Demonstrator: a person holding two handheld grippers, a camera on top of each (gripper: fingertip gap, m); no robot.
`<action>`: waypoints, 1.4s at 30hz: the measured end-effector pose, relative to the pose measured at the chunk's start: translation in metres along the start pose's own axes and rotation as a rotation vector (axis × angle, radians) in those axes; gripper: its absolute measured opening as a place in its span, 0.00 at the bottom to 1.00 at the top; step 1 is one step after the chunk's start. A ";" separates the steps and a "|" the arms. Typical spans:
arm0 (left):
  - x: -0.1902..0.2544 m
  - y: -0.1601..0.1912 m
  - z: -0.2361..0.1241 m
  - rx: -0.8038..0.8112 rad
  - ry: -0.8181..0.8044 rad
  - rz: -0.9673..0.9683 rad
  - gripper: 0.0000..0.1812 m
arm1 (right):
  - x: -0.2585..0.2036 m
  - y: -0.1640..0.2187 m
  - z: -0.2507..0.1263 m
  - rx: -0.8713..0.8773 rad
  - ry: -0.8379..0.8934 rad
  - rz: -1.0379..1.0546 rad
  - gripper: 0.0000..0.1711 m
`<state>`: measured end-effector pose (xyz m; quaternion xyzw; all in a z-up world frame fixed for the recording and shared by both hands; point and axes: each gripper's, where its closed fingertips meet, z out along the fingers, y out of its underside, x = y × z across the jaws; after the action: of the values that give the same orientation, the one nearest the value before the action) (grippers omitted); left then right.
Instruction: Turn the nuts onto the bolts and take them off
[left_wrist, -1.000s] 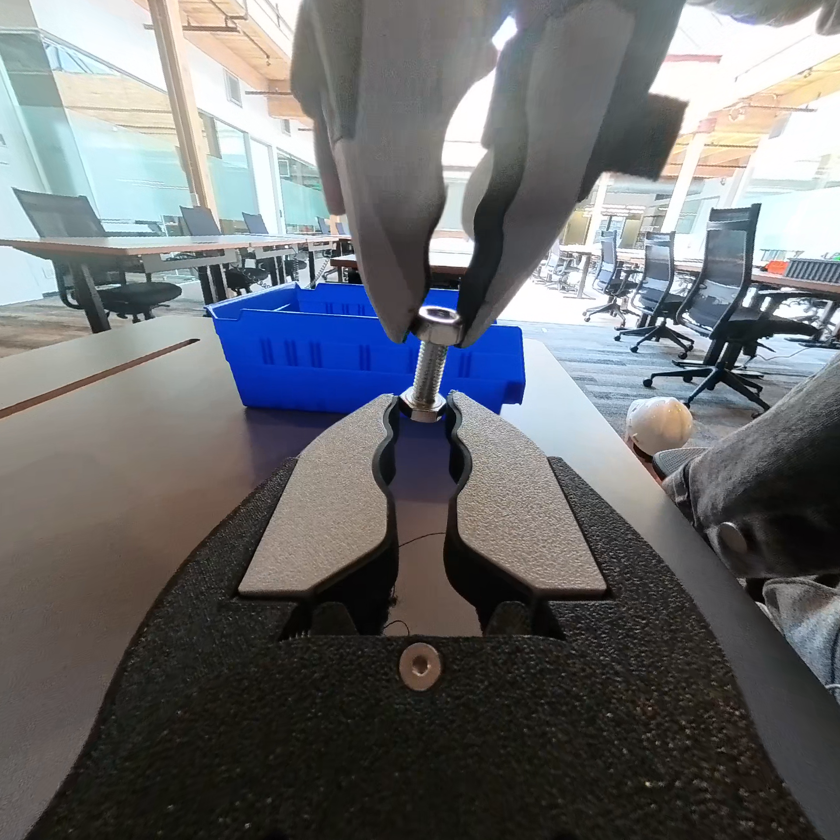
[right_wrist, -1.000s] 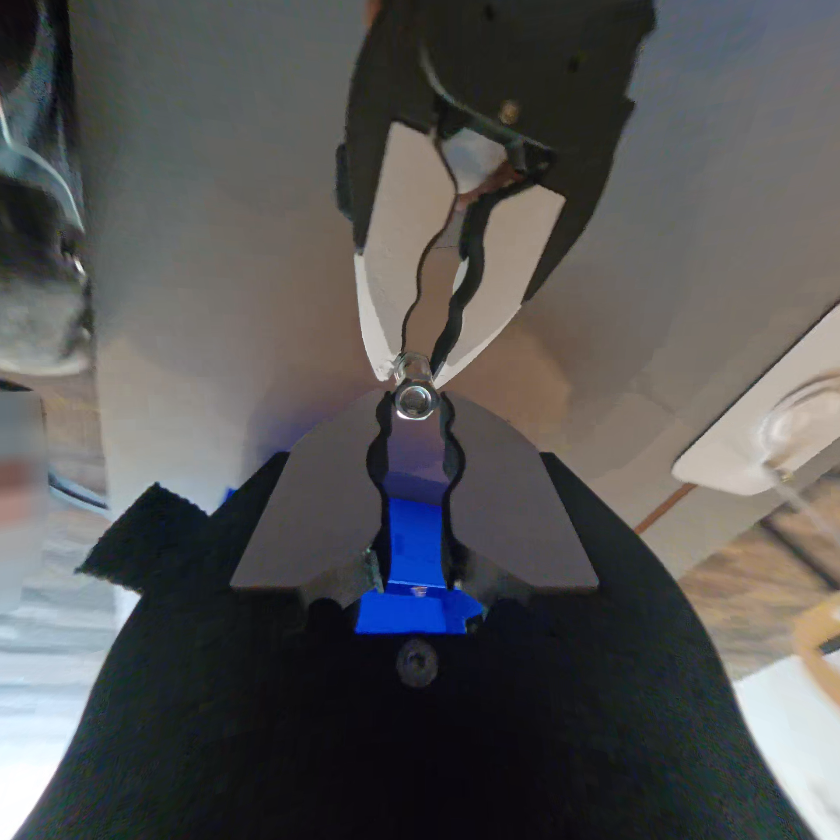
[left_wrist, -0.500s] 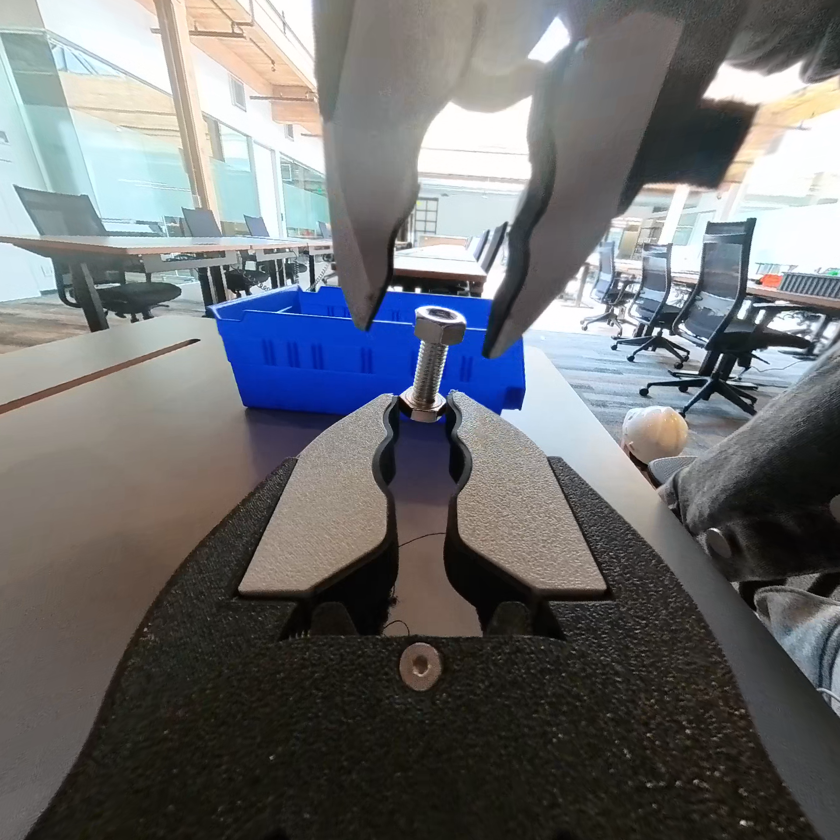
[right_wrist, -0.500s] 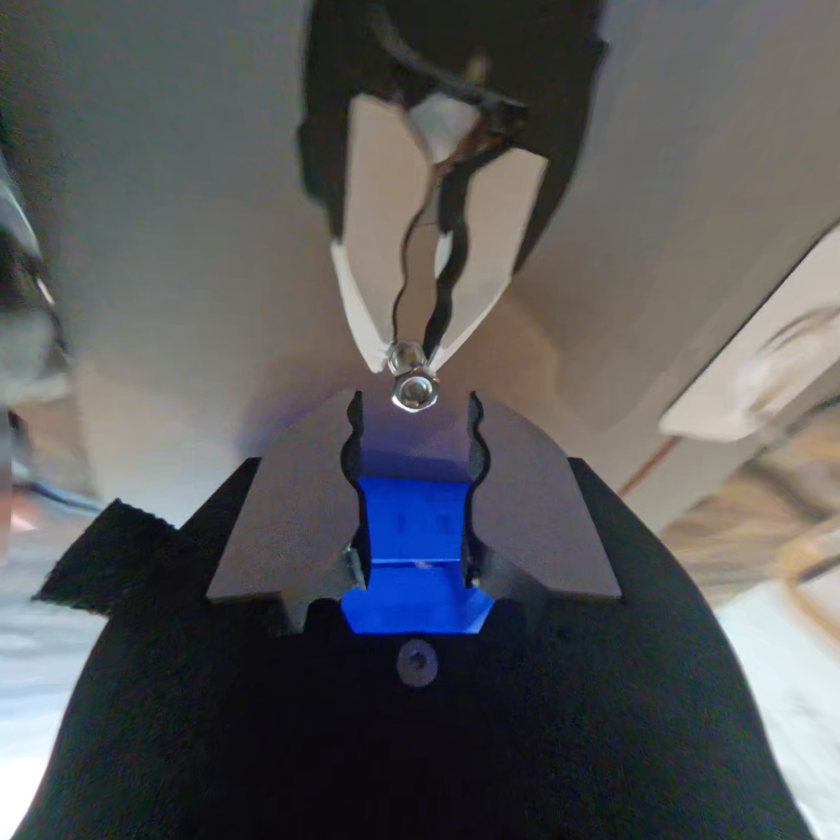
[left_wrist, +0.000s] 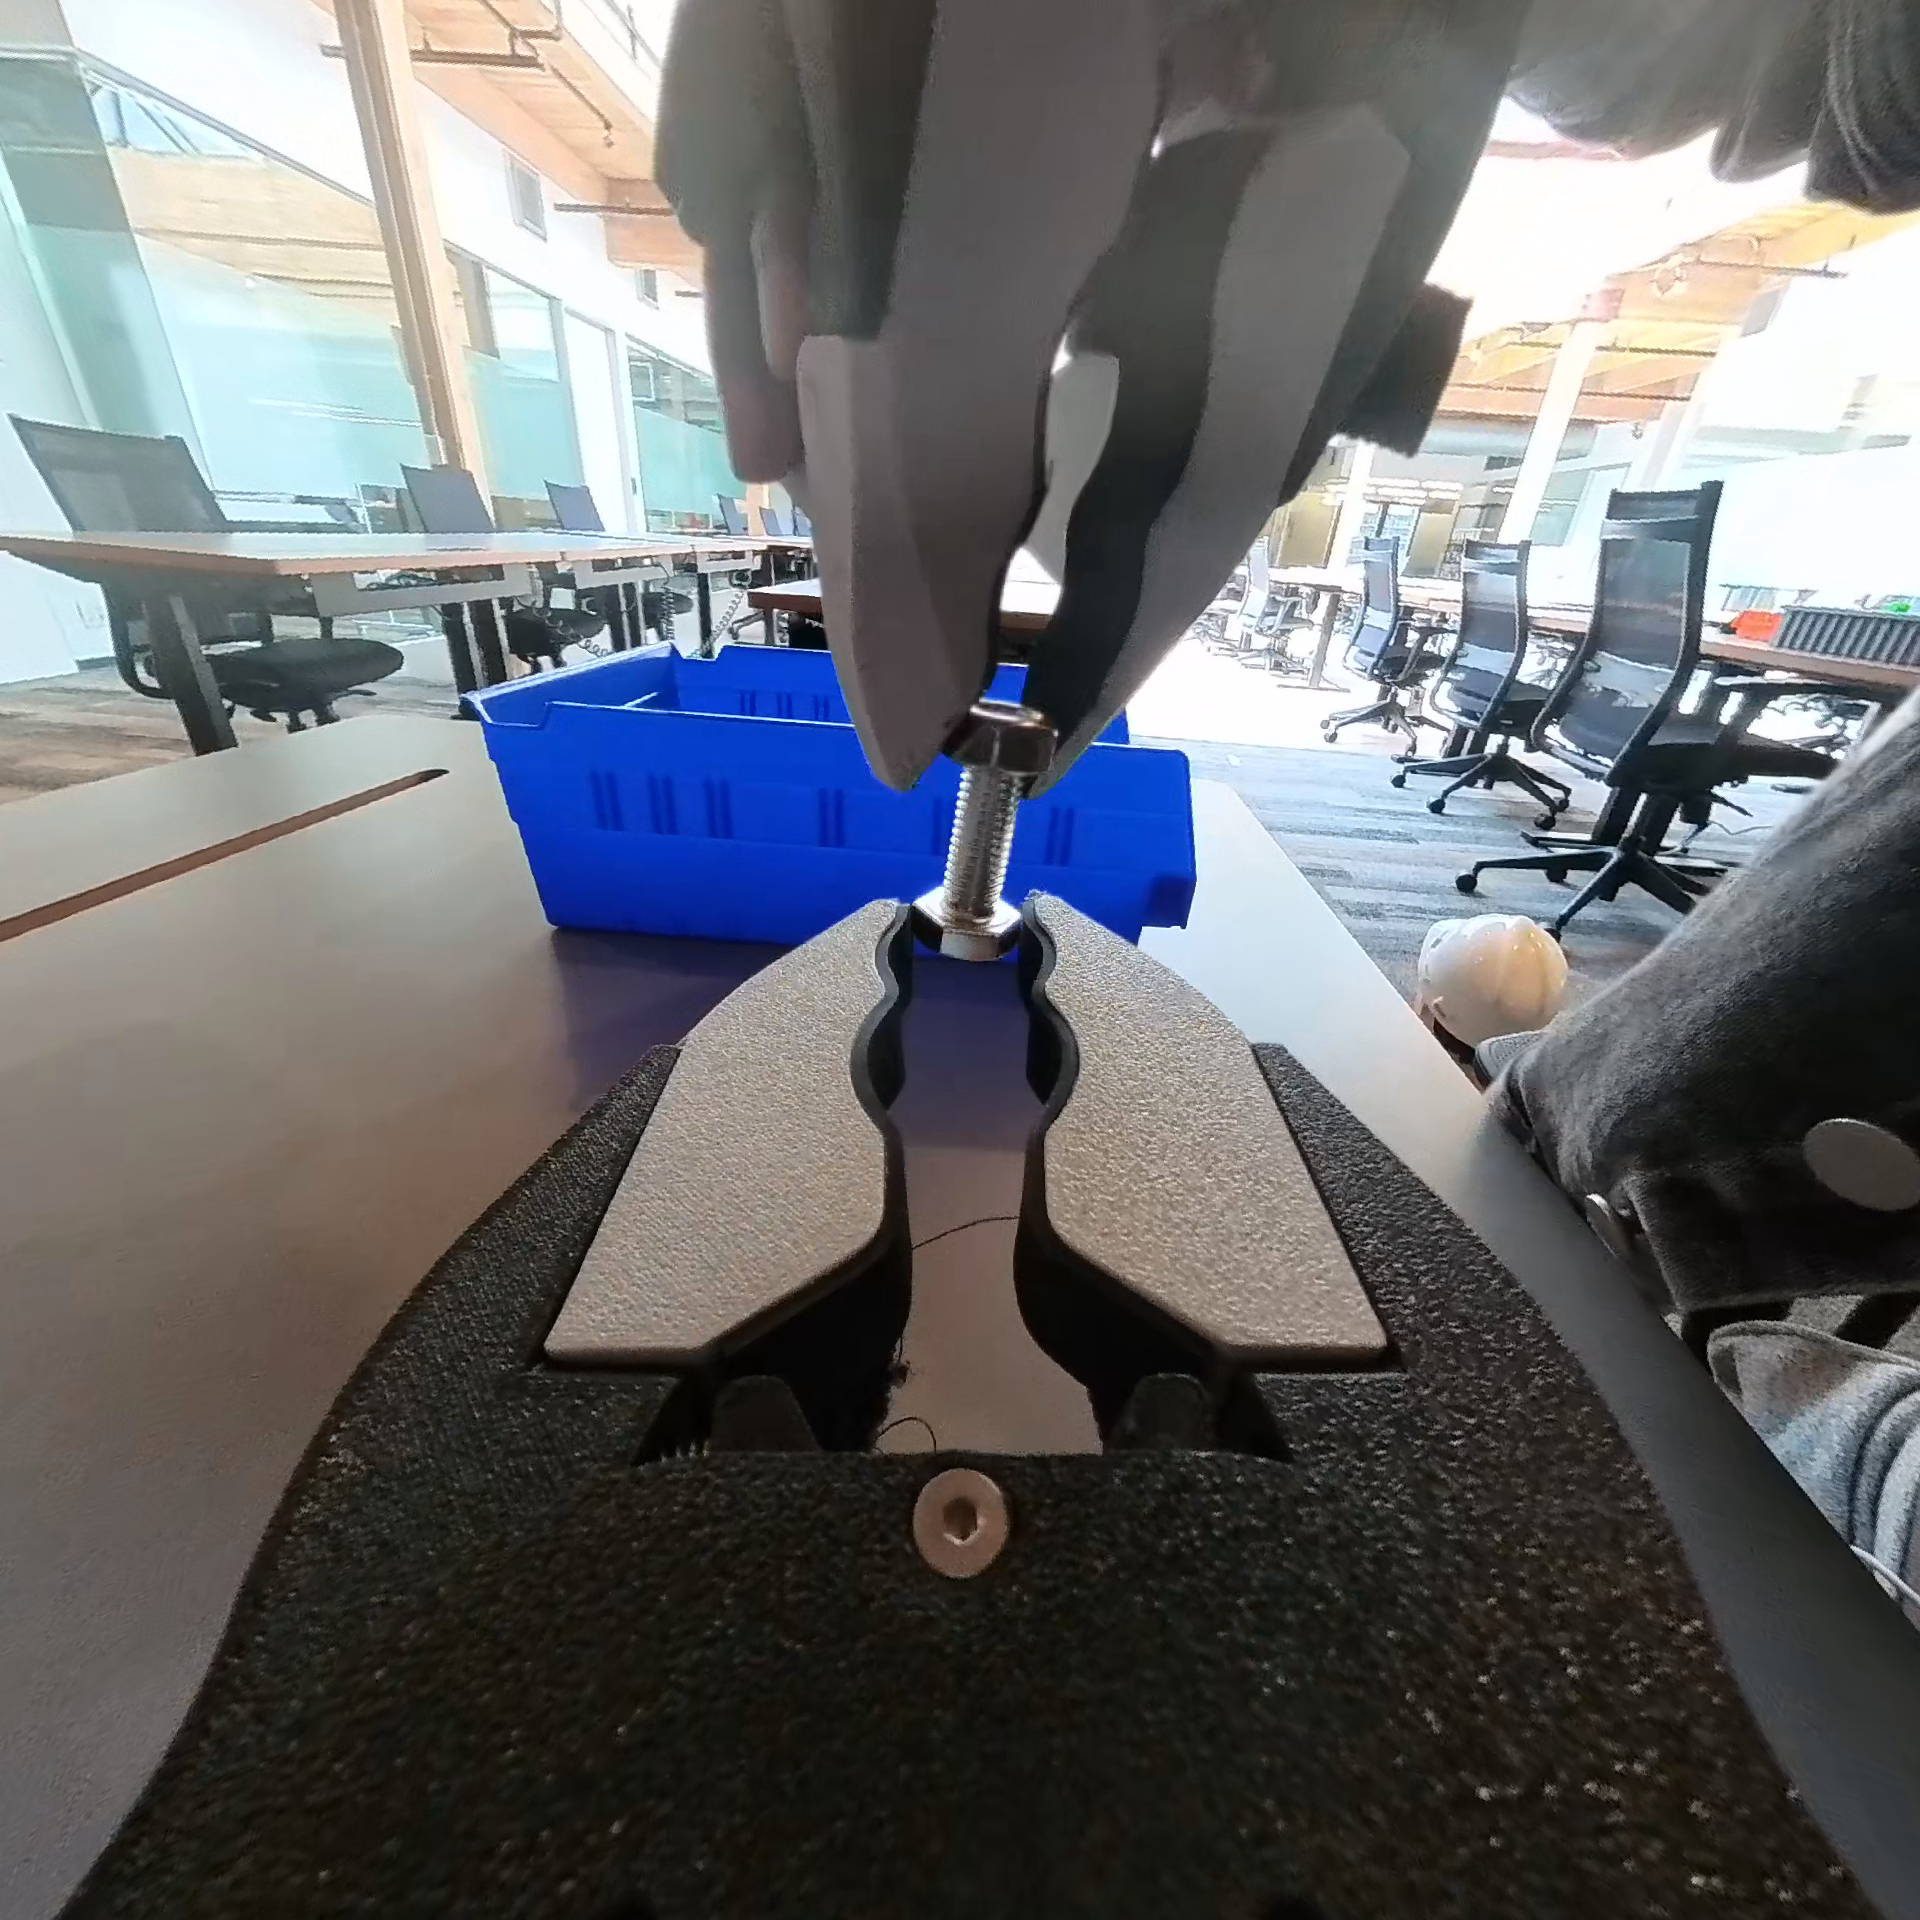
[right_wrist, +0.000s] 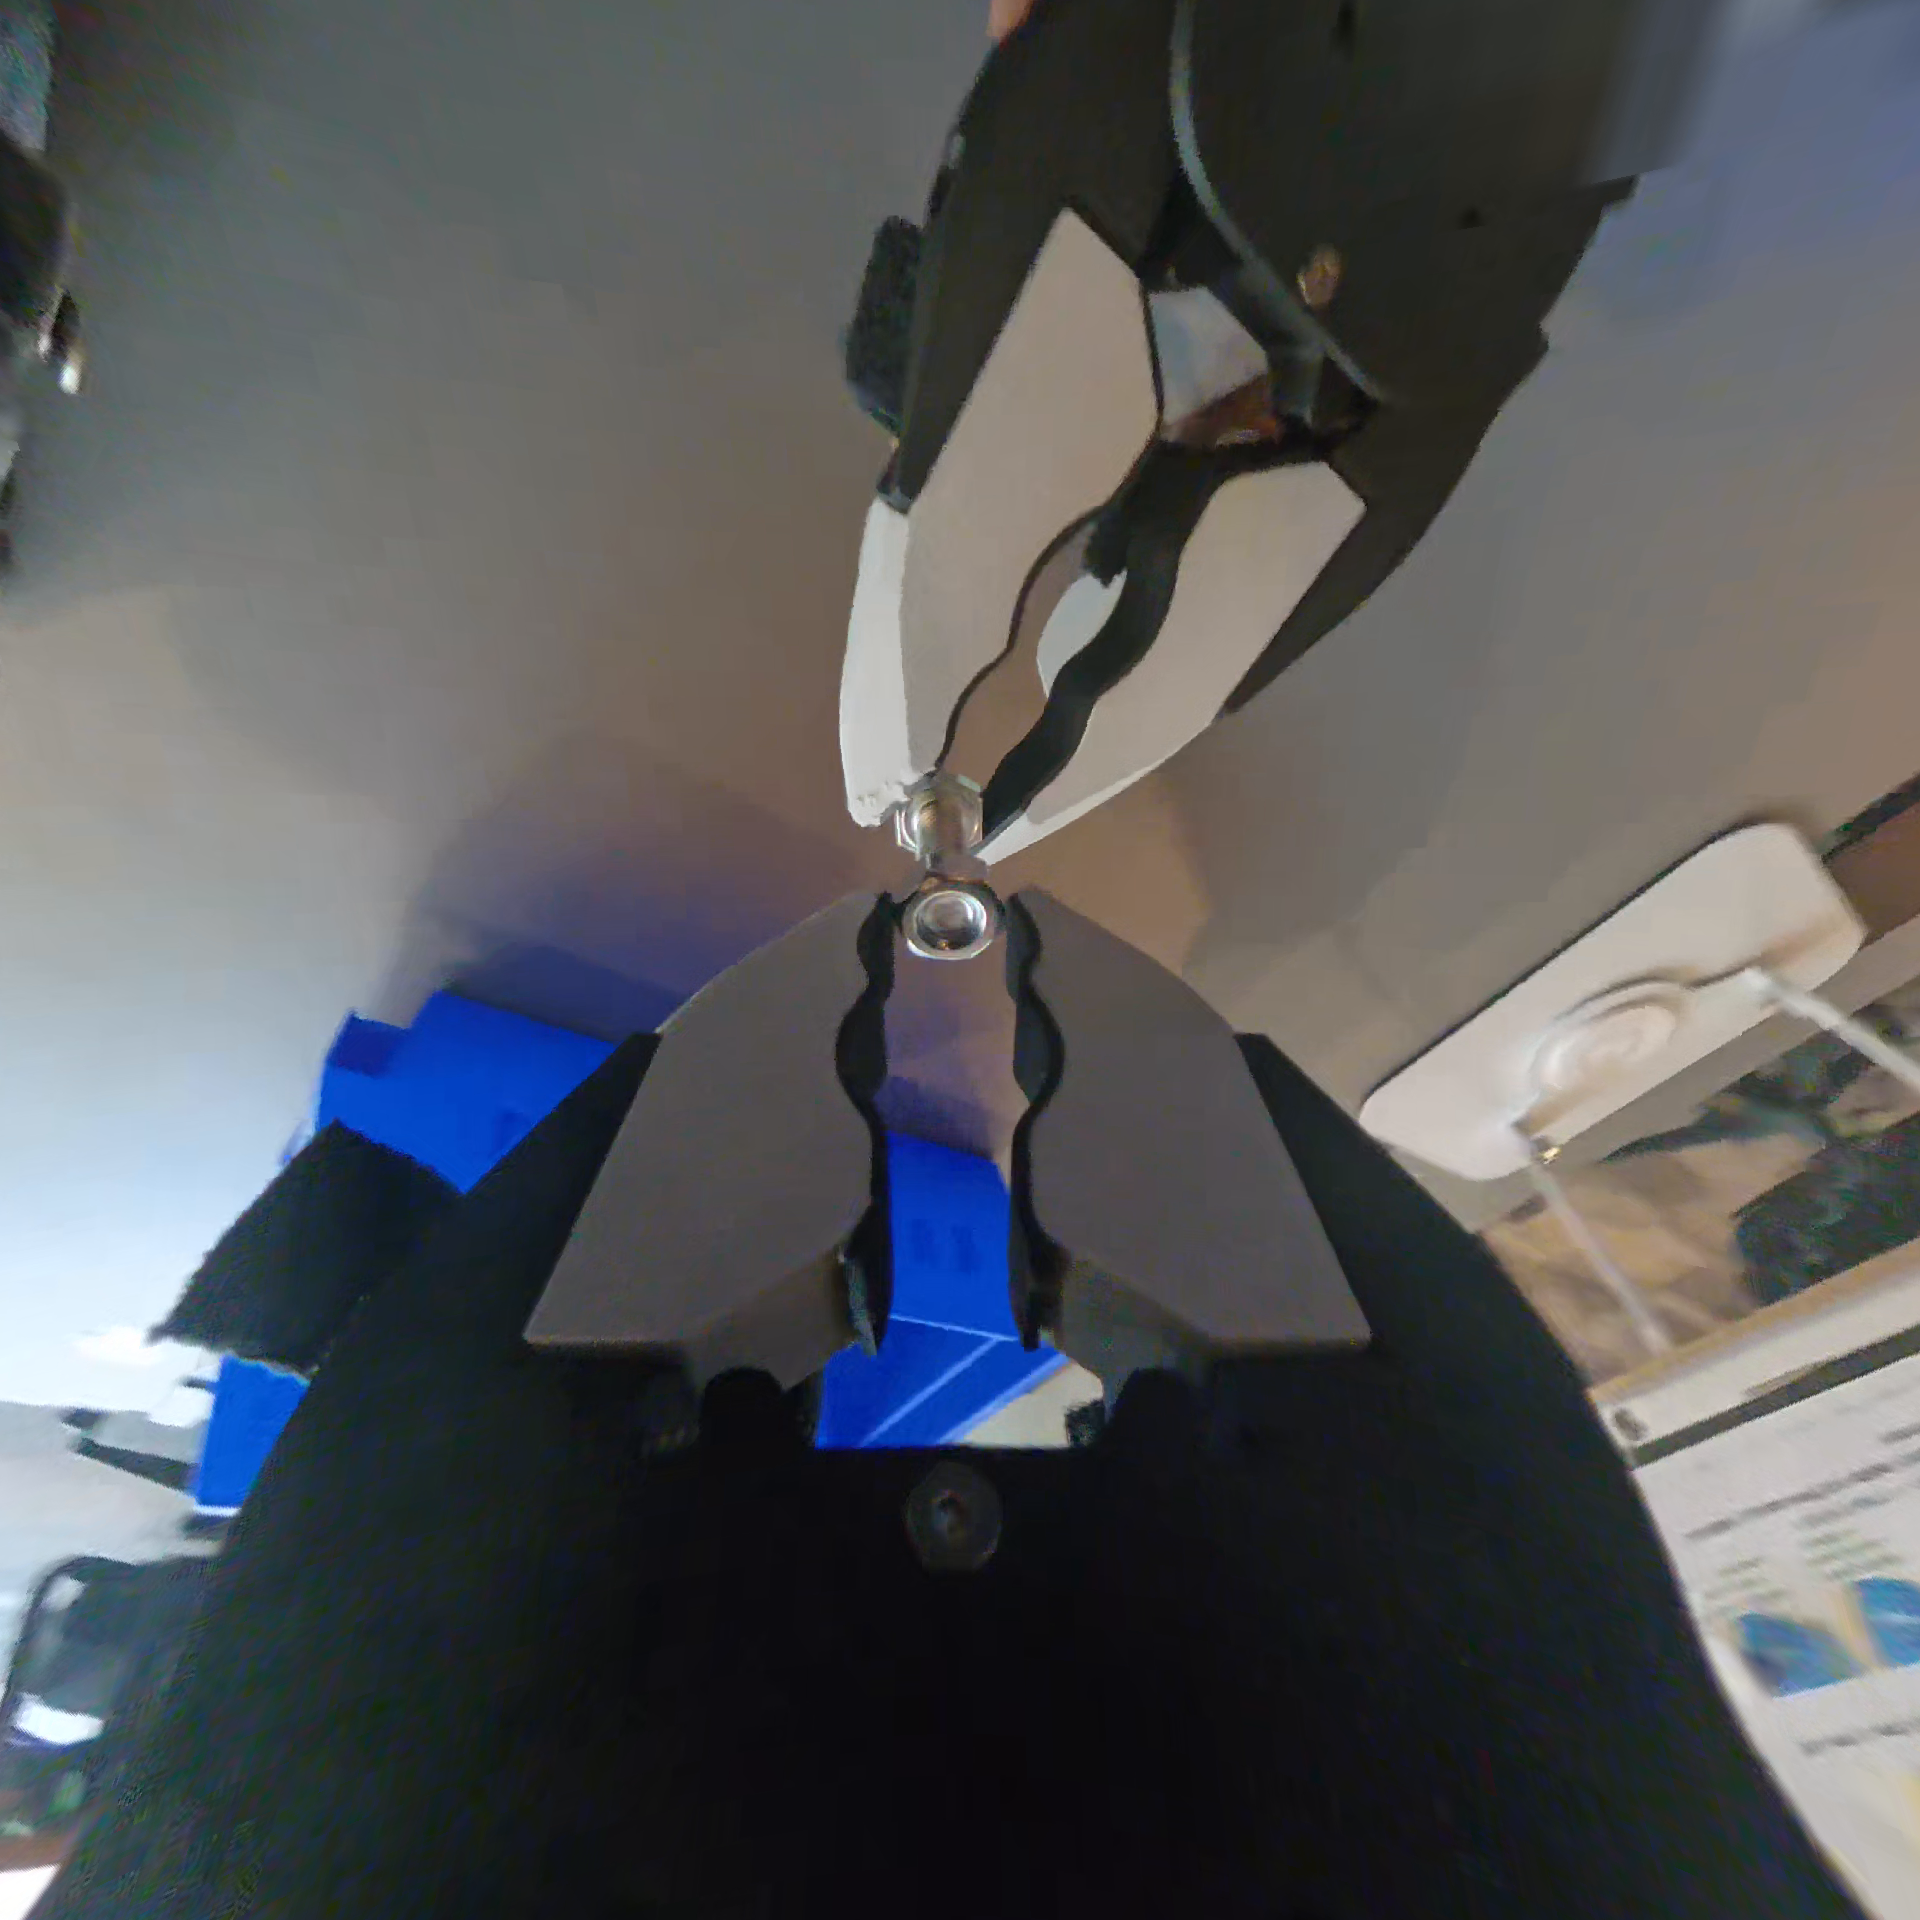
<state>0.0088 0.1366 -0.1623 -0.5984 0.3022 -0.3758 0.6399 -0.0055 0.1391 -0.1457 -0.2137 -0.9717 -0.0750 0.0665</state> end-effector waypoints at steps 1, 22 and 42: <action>-0.001 0.000 0.000 0.002 -0.004 -0.002 0.10 | 0.000 0.001 0.000 0.001 0.006 0.048 0.12; 0.000 0.000 0.000 -0.001 -0.002 0.005 0.10 | -0.010 -0.009 -0.009 0.032 -0.039 0.273 0.24; -0.002 0.001 0.001 -0.012 -0.023 -0.009 0.10 | -0.001 -0.003 -0.004 -0.018 -0.013 0.371 0.11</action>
<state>0.0084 0.1387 -0.1636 -0.6077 0.2945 -0.3699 0.6380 -0.0055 0.1352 -0.1424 -0.3905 -0.9153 -0.0688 0.0708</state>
